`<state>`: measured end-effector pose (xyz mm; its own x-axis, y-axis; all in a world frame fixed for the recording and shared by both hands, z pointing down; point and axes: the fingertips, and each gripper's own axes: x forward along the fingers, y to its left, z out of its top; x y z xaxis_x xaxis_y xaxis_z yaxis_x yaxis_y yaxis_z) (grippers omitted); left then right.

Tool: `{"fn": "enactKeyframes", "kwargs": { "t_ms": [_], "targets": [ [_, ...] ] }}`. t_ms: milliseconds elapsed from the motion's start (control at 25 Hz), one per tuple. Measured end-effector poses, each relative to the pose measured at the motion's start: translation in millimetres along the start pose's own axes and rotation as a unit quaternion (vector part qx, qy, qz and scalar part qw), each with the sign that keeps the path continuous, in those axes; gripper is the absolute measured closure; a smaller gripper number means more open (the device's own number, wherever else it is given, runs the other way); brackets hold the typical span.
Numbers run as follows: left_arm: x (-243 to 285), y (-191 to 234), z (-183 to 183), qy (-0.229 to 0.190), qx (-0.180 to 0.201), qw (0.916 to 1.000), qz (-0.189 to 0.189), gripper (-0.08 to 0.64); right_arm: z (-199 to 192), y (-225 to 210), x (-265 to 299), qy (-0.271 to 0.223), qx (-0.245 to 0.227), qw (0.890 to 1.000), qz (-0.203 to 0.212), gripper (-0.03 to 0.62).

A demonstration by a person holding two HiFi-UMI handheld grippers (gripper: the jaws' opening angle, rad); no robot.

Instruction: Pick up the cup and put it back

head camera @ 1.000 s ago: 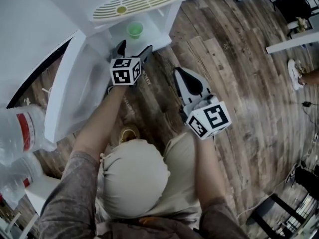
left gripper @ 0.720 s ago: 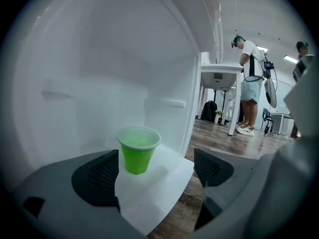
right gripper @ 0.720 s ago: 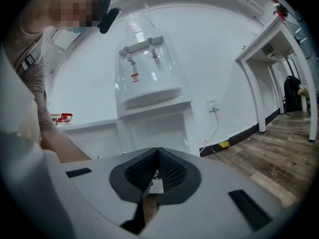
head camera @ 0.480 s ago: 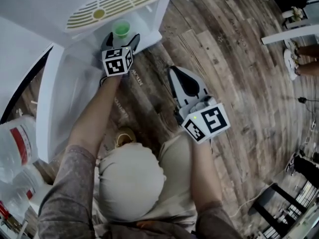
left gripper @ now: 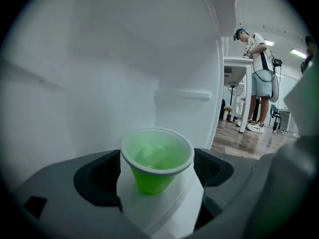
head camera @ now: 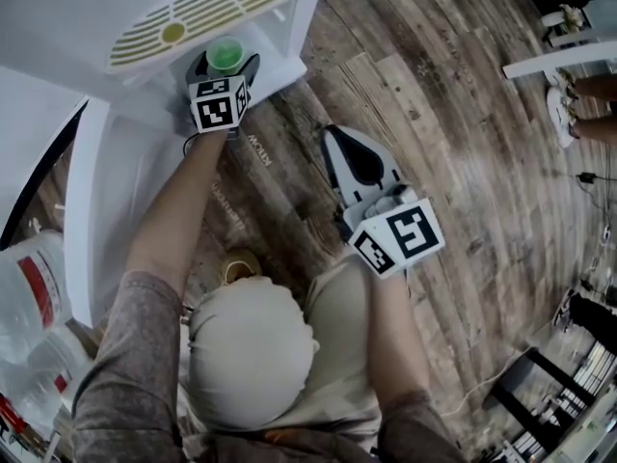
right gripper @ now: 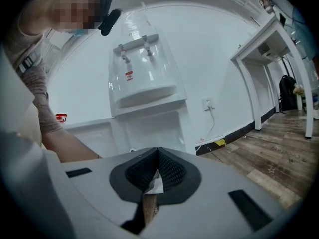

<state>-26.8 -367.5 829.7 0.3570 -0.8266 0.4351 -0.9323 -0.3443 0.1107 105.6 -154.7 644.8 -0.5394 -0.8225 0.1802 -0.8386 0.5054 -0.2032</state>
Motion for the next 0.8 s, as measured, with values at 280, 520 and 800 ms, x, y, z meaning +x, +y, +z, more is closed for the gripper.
{"fn": "enactKeyframes", "kwargs": {
  "t_ms": [280,520,800],
  "targets": [
    [-3,3,5,-0.002,0.004,1.0000,0.001,0.124,-1,-2,-4,0.003,0.005,1.000,-0.003,0.591],
    [-4,0,4,0.006,0.018,0.9998,0.001,0.224,-3,2,-3,0.011,-0.003,1.000,0.007,0.591],
    [-7,-7,4,0.008,0.031,0.9994,-0.009,0.236,-4,1,-4,0.012,0.000,1.000,0.008,0.591]
  ]
}}
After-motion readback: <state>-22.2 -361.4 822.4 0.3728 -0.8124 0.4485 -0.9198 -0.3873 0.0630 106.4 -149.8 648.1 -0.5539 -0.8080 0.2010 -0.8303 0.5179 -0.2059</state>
